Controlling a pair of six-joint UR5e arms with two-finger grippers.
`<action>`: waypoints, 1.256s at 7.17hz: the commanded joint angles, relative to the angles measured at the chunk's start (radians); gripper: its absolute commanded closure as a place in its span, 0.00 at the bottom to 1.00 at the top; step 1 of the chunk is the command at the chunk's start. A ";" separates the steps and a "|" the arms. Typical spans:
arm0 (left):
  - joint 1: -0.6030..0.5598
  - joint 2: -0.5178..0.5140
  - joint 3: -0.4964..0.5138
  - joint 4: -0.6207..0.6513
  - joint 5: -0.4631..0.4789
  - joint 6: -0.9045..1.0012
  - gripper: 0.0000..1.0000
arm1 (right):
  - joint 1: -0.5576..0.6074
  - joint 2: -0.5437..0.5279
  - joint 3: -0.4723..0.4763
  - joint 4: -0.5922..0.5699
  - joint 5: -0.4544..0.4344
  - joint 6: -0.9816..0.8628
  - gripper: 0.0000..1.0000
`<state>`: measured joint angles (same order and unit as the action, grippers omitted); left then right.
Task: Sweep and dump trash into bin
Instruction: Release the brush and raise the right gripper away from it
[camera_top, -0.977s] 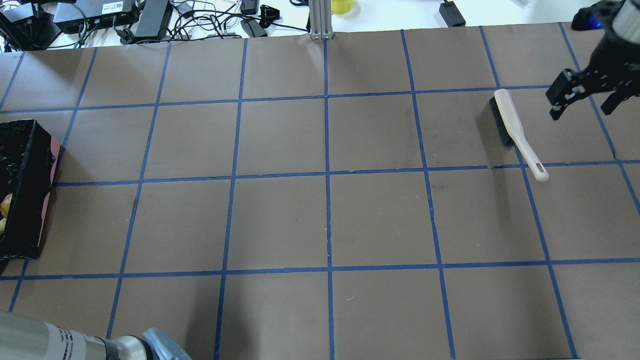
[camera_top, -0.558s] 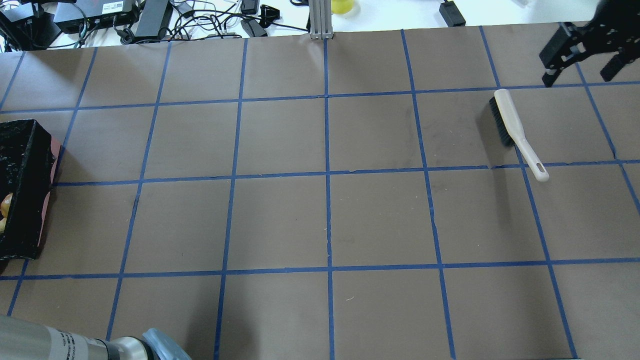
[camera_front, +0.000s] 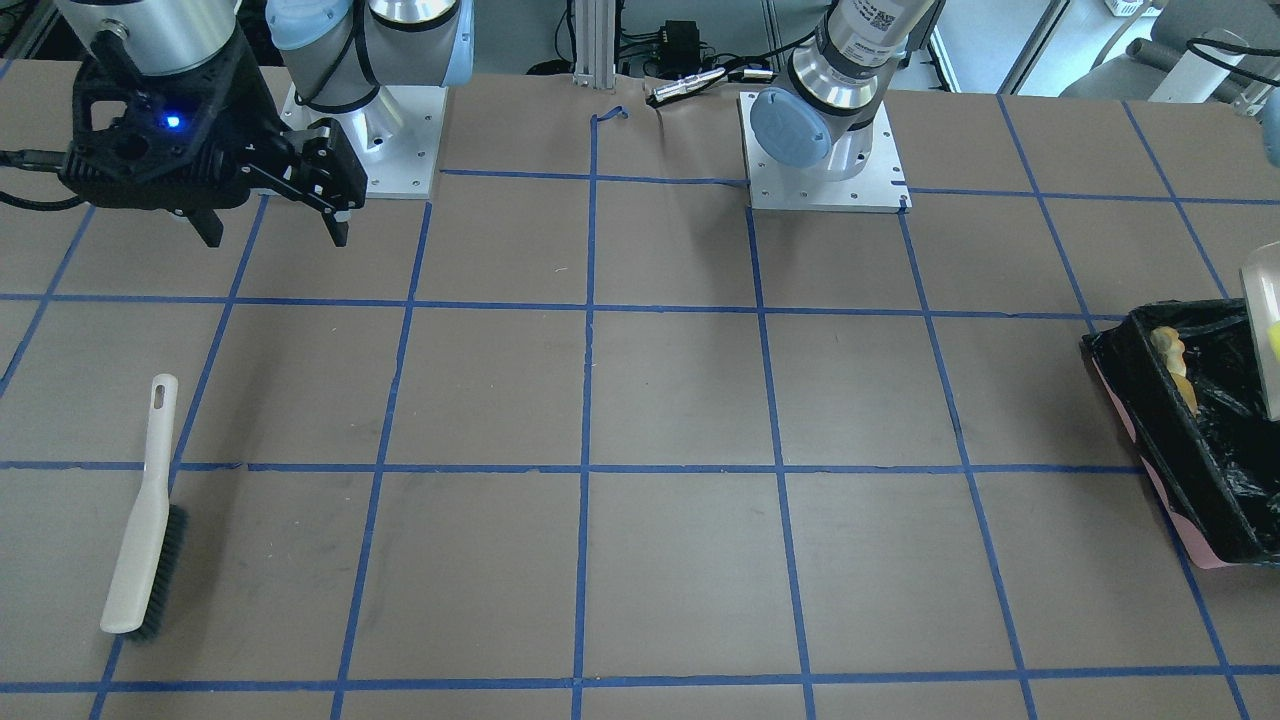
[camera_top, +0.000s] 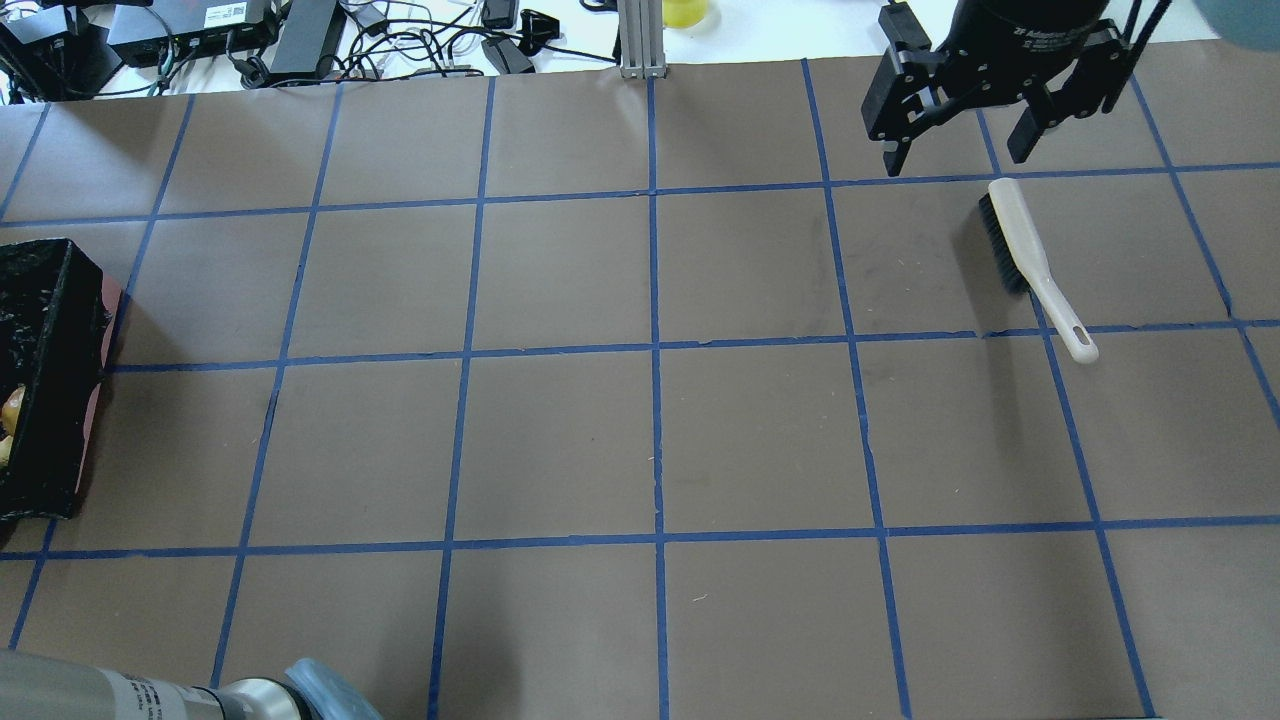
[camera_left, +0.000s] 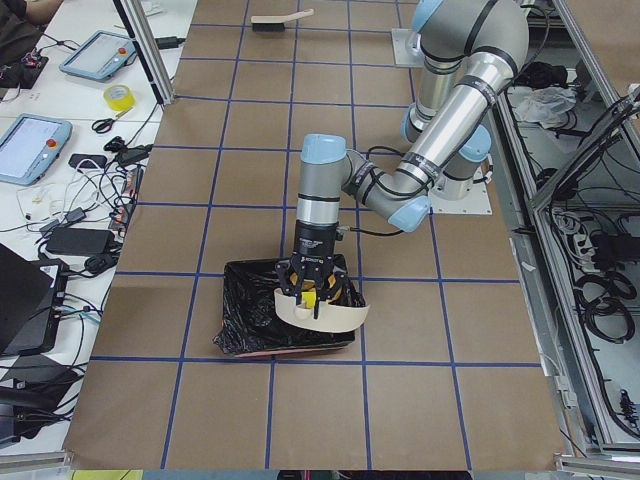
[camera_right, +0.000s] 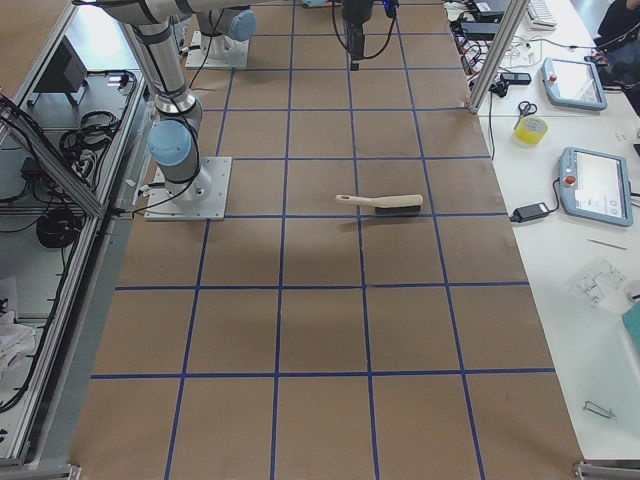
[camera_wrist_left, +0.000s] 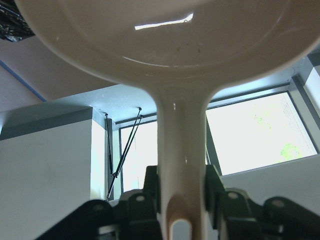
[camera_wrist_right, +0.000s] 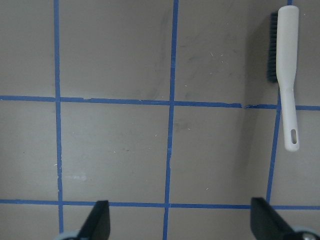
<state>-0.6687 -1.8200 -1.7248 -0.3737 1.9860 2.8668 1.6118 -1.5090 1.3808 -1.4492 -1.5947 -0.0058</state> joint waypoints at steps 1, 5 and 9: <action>0.000 0.022 -0.024 0.016 0.004 -0.001 1.00 | 0.010 0.001 0.001 0.009 -0.004 0.018 0.00; -0.038 0.068 -0.108 0.153 0.053 -0.021 1.00 | 0.007 0.003 0.003 -0.082 0.005 0.017 0.00; -0.038 0.079 -0.166 0.290 0.053 -0.011 1.00 | -0.004 0.000 0.026 -0.076 -0.005 -0.002 0.00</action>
<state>-0.7071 -1.7414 -1.8774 -0.1418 2.0388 2.8540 1.6146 -1.5090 1.3906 -1.5250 -1.5959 0.0000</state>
